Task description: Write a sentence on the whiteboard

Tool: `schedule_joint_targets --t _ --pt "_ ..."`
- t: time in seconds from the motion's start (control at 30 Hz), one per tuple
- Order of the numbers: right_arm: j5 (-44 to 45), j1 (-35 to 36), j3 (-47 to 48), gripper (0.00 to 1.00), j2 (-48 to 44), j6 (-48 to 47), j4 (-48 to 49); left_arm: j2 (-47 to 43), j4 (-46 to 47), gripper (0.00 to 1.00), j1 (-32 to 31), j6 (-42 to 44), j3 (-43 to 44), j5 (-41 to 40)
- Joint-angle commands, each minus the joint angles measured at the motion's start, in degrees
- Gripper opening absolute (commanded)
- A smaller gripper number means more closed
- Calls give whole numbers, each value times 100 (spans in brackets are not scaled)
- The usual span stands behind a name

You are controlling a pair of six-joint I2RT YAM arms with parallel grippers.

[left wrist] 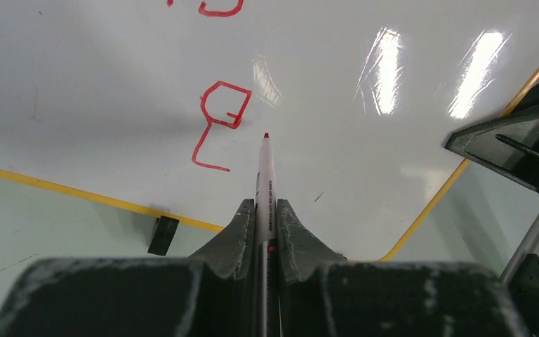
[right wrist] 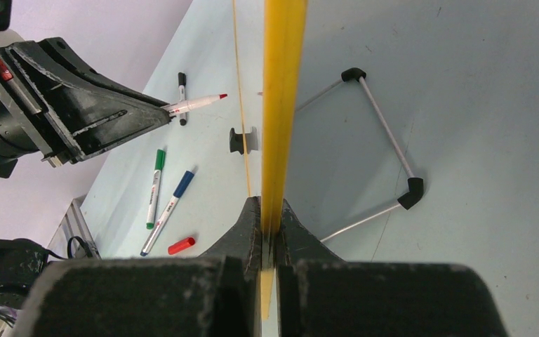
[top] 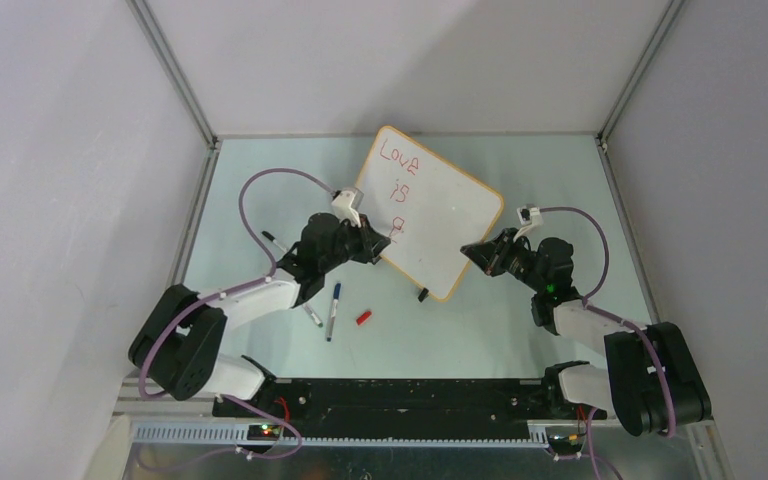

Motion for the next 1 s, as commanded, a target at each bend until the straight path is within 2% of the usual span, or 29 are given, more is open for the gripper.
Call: schedule_joint_targets --t 0.0,0.97 --pt "211 16 94 0 40 -333 -151 96 -60 0 -41 176 289 103" --pt "175 31 94 0 17 -315 -141 432 -276 0 -40 105 737 47"
